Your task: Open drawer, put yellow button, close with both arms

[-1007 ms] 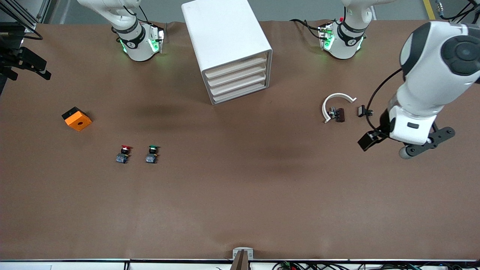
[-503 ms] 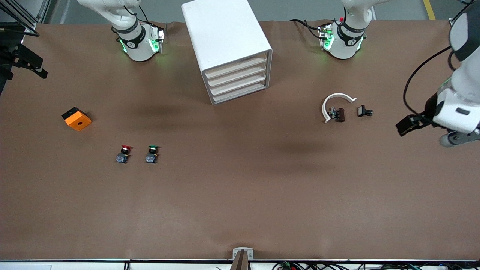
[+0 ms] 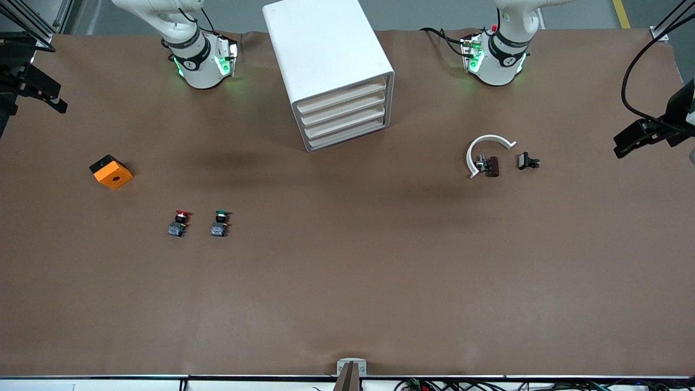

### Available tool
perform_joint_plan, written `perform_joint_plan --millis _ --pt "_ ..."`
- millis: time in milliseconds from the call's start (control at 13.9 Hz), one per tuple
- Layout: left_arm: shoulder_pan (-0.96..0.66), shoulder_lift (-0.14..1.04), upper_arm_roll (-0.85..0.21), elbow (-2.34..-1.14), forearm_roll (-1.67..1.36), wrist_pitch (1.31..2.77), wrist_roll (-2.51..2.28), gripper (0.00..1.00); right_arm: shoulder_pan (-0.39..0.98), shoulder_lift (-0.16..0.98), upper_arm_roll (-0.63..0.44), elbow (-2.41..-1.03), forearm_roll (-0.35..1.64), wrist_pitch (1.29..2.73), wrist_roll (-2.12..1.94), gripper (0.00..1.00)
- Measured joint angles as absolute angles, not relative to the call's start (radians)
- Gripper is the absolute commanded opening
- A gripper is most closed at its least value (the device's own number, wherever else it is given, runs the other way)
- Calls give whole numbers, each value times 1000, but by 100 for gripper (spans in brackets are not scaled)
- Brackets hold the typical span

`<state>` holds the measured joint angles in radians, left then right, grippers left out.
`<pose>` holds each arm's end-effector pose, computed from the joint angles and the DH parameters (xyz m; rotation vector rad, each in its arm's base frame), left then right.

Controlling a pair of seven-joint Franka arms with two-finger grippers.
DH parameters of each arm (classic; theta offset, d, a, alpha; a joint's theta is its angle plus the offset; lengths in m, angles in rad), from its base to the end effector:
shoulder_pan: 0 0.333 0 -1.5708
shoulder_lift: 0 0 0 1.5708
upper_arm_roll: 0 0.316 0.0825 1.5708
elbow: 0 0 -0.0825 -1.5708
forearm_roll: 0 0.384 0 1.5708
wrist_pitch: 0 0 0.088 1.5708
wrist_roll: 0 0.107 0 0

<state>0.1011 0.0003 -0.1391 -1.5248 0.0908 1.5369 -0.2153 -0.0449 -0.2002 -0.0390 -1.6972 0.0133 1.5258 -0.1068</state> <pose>0.5516 -0.0110 0.6434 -3.0404 -0.2758 -0.0354 0.4842 -0.0414 0.6652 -3.1228 -0.0380 -0.0477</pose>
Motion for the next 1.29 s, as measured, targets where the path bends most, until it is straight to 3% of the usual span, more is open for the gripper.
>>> perform_joint_plan --millis 216,503,1295 --pt "64 -96 -53 -1611 5 1518 -172 100 -62 -200 -42 -1696 13 1503 -106 100" --pt "45 -190 -59 -1709 -2 1504 -161 100 -74 -189 -44 -1696 14 1487 -106 100" --pt "12 -205 -89 -1725 9 1510 -160 100 -74 -180 -36 -1643 14 1487 -31 100"
